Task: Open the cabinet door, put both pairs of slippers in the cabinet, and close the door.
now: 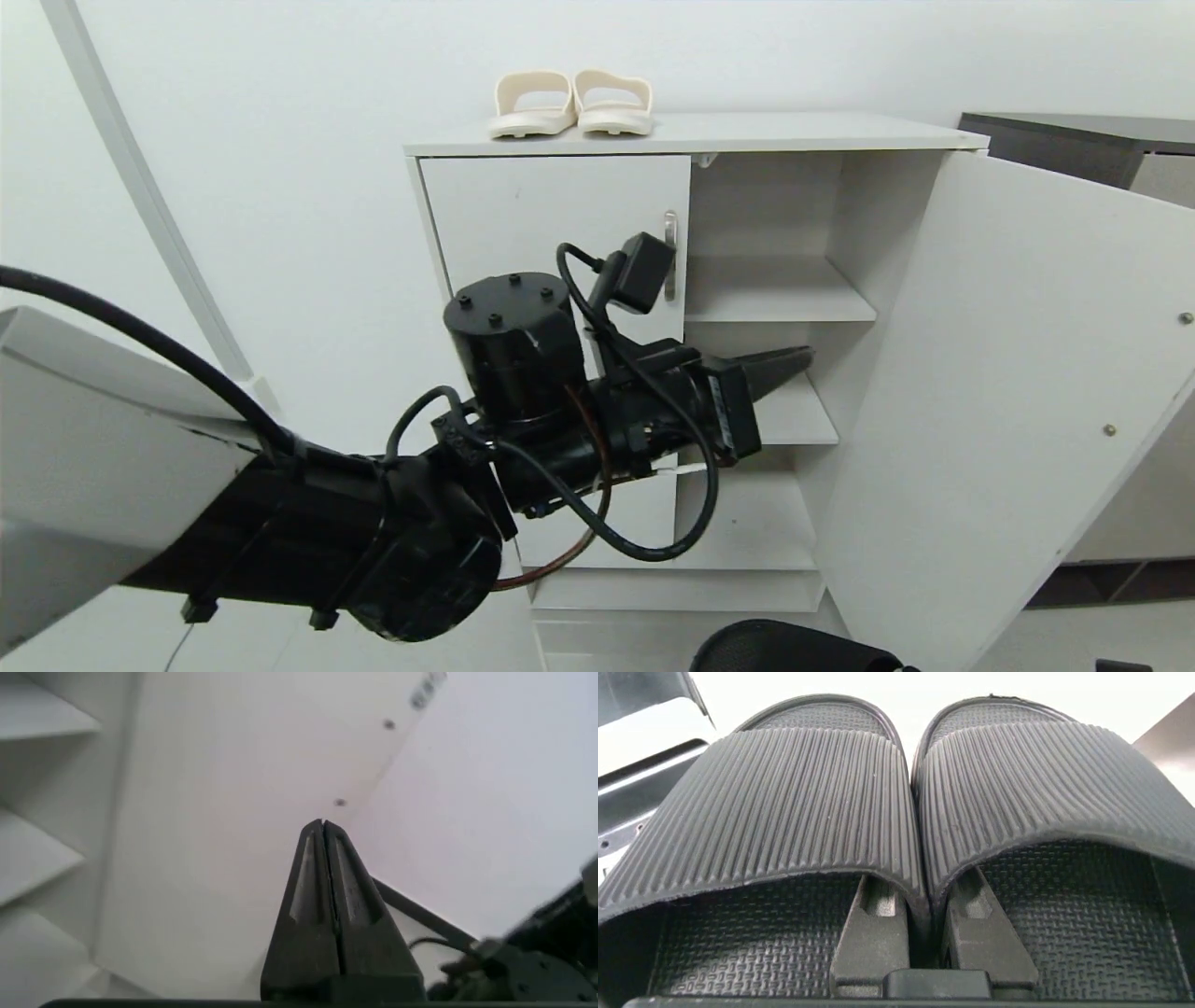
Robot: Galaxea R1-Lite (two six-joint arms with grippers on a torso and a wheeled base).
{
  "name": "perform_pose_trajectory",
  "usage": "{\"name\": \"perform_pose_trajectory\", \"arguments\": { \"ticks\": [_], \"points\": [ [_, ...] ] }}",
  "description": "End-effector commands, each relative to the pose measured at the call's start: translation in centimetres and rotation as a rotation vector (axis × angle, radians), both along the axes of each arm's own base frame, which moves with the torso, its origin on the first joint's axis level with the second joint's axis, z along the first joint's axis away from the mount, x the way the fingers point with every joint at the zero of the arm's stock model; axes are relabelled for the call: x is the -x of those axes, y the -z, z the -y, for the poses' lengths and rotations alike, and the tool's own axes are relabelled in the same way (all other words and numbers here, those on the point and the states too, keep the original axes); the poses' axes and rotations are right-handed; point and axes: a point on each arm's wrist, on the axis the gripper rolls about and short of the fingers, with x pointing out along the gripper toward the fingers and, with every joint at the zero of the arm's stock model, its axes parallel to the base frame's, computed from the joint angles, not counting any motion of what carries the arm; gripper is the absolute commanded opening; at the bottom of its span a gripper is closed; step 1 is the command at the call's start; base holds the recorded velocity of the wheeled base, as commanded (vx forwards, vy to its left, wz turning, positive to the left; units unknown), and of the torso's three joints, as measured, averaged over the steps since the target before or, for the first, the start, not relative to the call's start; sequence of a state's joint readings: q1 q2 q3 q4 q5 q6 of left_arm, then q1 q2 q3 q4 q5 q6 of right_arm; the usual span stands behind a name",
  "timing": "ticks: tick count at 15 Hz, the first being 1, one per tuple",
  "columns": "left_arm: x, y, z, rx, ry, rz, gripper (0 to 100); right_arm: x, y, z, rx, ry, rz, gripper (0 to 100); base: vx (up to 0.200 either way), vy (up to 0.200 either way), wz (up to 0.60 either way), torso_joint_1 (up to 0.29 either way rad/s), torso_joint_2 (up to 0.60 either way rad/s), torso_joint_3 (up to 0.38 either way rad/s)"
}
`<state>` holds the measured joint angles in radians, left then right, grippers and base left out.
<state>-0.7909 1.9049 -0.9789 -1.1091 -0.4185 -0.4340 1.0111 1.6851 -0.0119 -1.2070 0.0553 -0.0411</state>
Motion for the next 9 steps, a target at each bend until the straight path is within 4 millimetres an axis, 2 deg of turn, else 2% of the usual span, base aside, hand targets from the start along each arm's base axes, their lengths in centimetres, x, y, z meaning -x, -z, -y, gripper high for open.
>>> {"name": "perform_pose_trajectory", "arguments": {
  "ticks": [1, 3, 4, 6, 7, 9],
  "points": [
    [0.5, -1.5, -2.8, 0.017, -0.048, 0.019, 0, -0.2, 0.2, -0.2, 0.006, 0.005, -0.002, 0, 0.000, 0.000, 0.00, 0.000, 0.00, 0.000],
    [1.6, -2.7, -6.6, 0.027, -0.125, 0.030, 0, -1.3, 0.1, -0.6, -0.033, 0.047, 0.025, 0, 0.000, 0.000, 0.00, 0.000, 0.00, 0.000],
    [2.2, -3.0, -8.8, 0.025, -0.176, 0.028, 0, -2.6, 0.0, -1.1, -0.065, 0.108, 0.056, 0, 0.000, 0.000, 0.00, 0.000, 0.00, 0.000],
    [3.8, -3.5, -13.1, -0.008, -0.284, 0.037, 0, -5.4, 0.0, -2.3, -0.120, 0.310, 0.134, 0, 0.000, 0.000, 0.00, 0.000, 0.00, 0.000],
    [5.0, -3.6, -15.9, -0.049, -0.388, 0.066, 0, -7.2, 0.1, -3.0, -0.150, 0.437, 0.182, 0, 0.000, 0.000, 0.00, 0.000, 0.00, 0.000],
    [7.9, -3.6, -19.6, -0.116, -0.593, 0.078, 0, -10.0, 0.1, -4.1, -0.170, 0.601, 0.249, 0, 0.000, 0.000, 0.00, 0.000, 0.00, 0.000]
  ]
}}
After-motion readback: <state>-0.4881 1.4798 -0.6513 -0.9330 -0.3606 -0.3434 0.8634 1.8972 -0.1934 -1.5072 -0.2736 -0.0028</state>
